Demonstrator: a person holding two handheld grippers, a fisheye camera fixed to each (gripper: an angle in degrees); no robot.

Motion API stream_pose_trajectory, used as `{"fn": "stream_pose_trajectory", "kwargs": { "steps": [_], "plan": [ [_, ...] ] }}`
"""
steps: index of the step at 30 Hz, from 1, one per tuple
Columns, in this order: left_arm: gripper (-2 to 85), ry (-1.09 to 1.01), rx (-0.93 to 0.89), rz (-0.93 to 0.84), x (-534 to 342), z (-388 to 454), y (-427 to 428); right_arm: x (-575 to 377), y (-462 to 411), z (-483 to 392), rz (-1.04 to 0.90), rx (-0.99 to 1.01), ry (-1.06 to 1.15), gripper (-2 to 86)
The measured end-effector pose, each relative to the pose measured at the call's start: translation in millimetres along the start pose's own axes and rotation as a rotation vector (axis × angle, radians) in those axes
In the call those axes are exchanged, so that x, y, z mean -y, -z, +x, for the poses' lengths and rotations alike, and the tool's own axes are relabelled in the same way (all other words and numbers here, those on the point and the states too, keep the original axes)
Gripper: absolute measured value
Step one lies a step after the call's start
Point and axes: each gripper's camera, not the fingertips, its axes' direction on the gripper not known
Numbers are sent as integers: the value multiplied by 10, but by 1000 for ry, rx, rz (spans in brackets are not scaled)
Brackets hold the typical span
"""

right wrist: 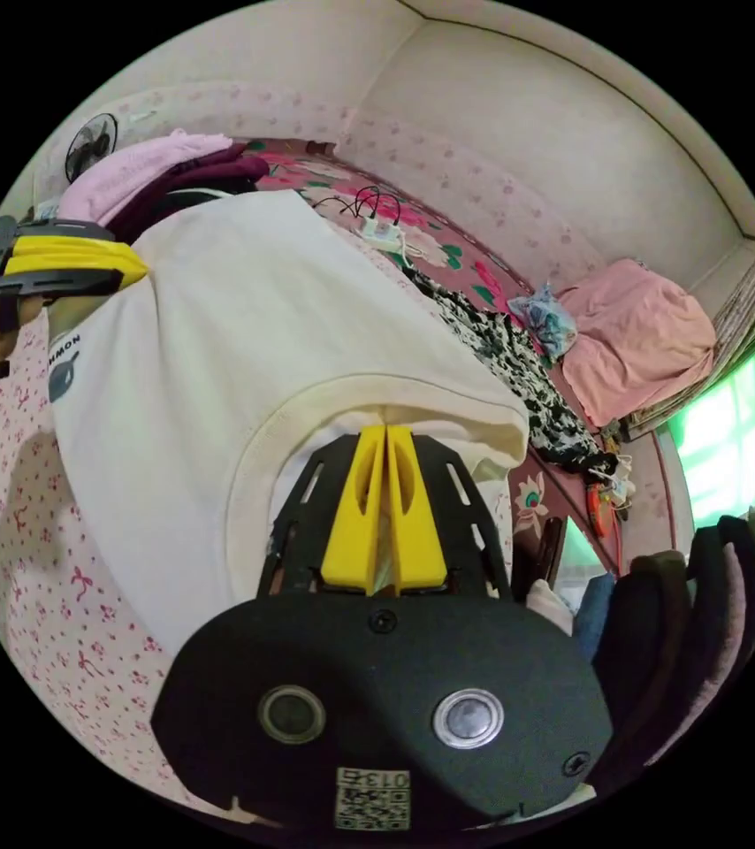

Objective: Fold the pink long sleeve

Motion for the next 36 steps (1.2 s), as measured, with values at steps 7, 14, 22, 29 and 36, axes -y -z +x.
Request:
{"fn": "stream_pose_trajectory", "kwargs": {
  "steps": [7, 14, 22, 29, 36],
  "plan": [
    [-3, -8, -133, 158, -1123, -203, 848, -431, 1145, -76, 437, 214, -185, -1],
    [-3, 256, -215, -33, -2762, -646, 1035, -745, 1265, -1486, 372, 373, -61, -1],
    [3, 377, -120, 36, -3752, -1925, 1320, -430, 1173, -2799, 236, 478, 62, 5],
    [43, 372, -13, 141, -3660, -3529, 1410, 247, 1073, -3364, 240, 458, -18, 59],
    [69, 377, -67, 200, -3307, -4744, 1358, 861, 881, -3626, 213, 412, -95, 78]
  ]
}}
